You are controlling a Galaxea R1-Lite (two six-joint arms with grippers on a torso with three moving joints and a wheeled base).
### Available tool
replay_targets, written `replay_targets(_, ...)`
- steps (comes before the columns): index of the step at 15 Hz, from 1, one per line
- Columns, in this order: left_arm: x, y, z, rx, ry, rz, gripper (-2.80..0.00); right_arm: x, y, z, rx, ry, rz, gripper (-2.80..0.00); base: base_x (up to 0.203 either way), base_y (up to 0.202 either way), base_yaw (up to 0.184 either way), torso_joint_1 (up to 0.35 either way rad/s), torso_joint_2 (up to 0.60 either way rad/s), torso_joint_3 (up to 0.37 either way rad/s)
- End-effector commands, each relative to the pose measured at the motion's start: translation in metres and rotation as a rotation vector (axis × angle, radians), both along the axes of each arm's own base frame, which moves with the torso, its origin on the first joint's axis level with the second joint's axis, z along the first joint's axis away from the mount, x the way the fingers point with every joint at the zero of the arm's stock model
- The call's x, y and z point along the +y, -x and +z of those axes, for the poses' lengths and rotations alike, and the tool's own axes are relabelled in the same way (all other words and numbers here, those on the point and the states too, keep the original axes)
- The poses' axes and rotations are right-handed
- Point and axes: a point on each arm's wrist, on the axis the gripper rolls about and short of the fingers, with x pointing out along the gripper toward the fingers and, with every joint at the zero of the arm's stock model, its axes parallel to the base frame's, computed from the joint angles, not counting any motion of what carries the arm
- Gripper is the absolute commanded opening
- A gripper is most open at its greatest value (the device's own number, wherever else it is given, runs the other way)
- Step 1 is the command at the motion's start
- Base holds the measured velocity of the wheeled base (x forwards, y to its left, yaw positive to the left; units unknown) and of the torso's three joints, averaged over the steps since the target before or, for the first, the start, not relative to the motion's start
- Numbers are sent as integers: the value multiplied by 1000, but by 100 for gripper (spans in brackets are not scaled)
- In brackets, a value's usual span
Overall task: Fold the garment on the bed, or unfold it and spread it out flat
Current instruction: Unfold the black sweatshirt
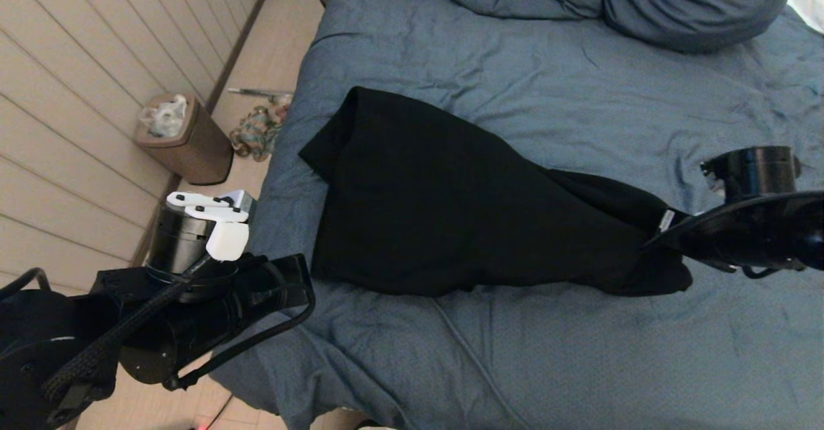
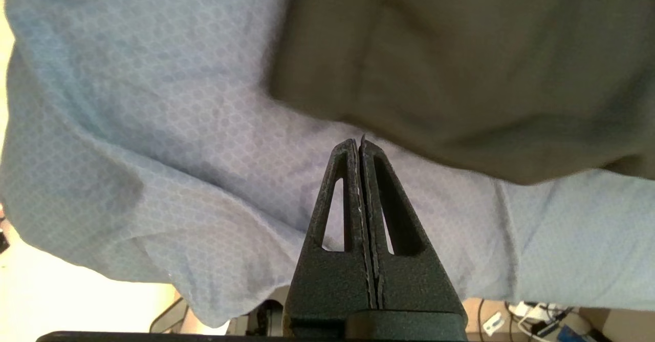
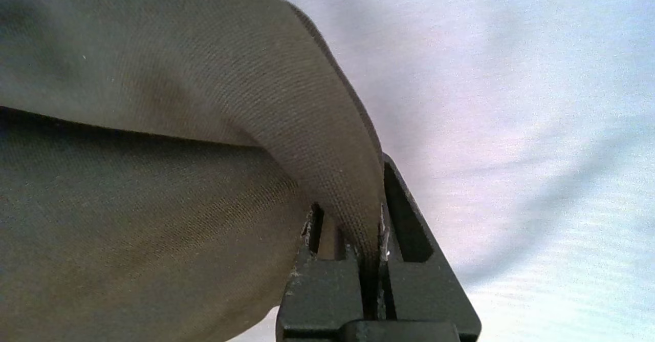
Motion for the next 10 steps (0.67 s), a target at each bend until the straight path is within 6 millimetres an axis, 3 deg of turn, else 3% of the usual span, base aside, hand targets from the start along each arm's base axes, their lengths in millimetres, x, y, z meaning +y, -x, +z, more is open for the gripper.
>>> replay_targets(1, 0, 0, -1, 1, 2, 2, -280, -22, 9, 4, -13, 1, -54, -280, 0, 0, 0, 0, 0, 0)
replay_targets(3, -1, -1, -4, 11, -7, 1, -280, -41, 16, 3, -9, -11, -63, -280, 0, 0, 0, 0, 0, 0)
replay_targets(4, -2, -2, -6, 17, -11, 2, -280, -40, 17, 0, 0, -25, -43, -280, 0, 0, 0, 0, 0, 0)
replay_targets(10, -11, 2, -19, 61, -58, -40, -280, 0, 12, -6, 17, -67, 72, -280, 0, 0, 0, 0, 0, 0)
